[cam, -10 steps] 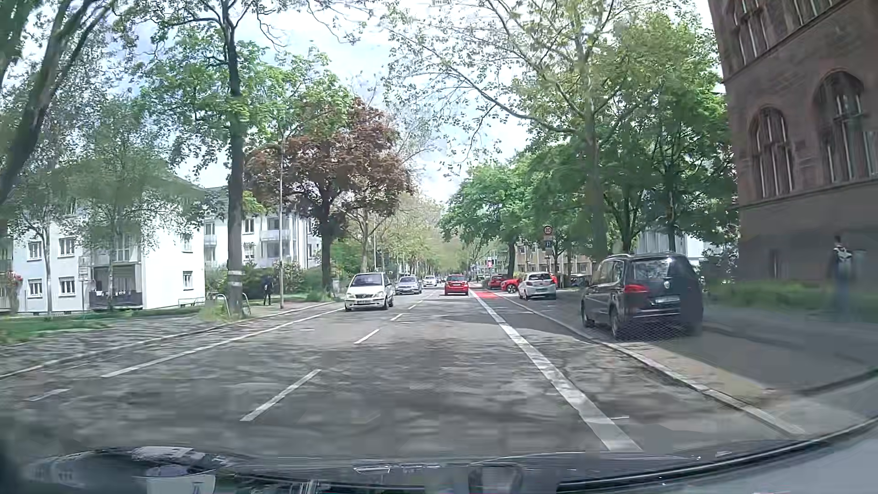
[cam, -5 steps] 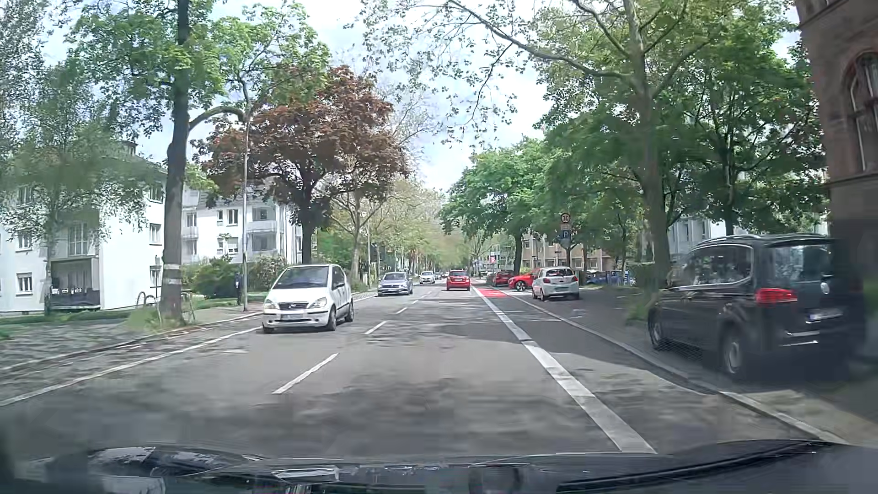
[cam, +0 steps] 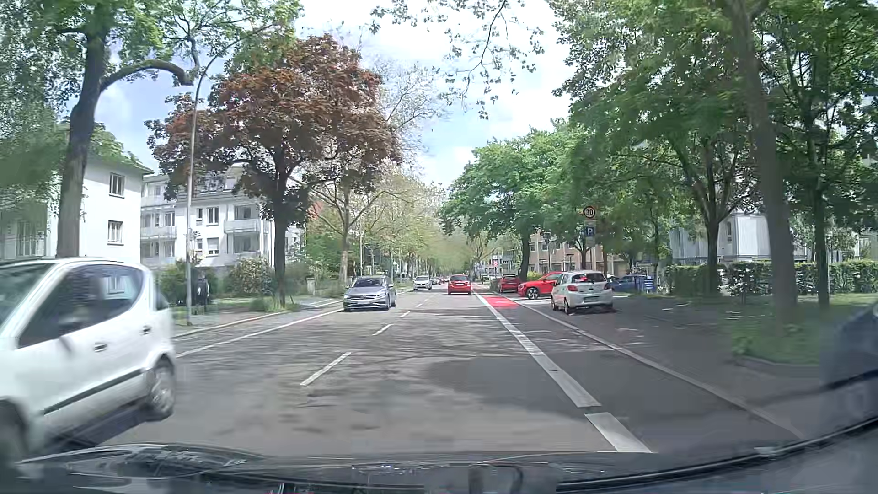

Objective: Follow the waypoints while adhering to traffic rules and regulations

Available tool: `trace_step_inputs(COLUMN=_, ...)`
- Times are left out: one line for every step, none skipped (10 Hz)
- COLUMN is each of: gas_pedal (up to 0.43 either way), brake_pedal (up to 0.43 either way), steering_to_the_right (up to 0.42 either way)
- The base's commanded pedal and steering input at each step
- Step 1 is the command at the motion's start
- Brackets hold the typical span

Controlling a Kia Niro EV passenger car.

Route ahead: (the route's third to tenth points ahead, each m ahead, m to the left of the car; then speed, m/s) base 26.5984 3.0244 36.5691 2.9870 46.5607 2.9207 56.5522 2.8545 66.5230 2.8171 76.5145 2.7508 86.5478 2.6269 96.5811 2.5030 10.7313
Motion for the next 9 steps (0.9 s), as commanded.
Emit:
trace_step_inputs(gas_pedal=0.067, brake_pedal=0.000, steering_to_the_right=-0.001)
trace_step_inputs(gas_pedal=0.067, brake_pedal=0.000, steering_to_the_right=0.000)
trace_step_inputs(gas_pedal=0.067, brake_pedal=0.000, steering_to_the_right=0.000)
trace_step_inputs(gas_pedal=0.059, brake_pedal=0.000, steering_to_the_right=0.000)
trace_step_inputs(gas_pedal=0.059, brake_pedal=0.000, steering_to_the_right=0.000)
trace_step_inputs(gas_pedal=0.059, brake_pedal=0.000, steering_to_the_right=0.000)
trace_step_inputs(gas_pedal=0.039, brake_pedal=0.000, steering_to_the_right=0.000)
trace_step_inputs(gas_pedal=0.020, brake_pedal=0.000, steering_to_the_right=0.000)
trace_step_inputs(gas_pedal=0.000, brake_pedal=0.000, steering_to_the_right=0.000)
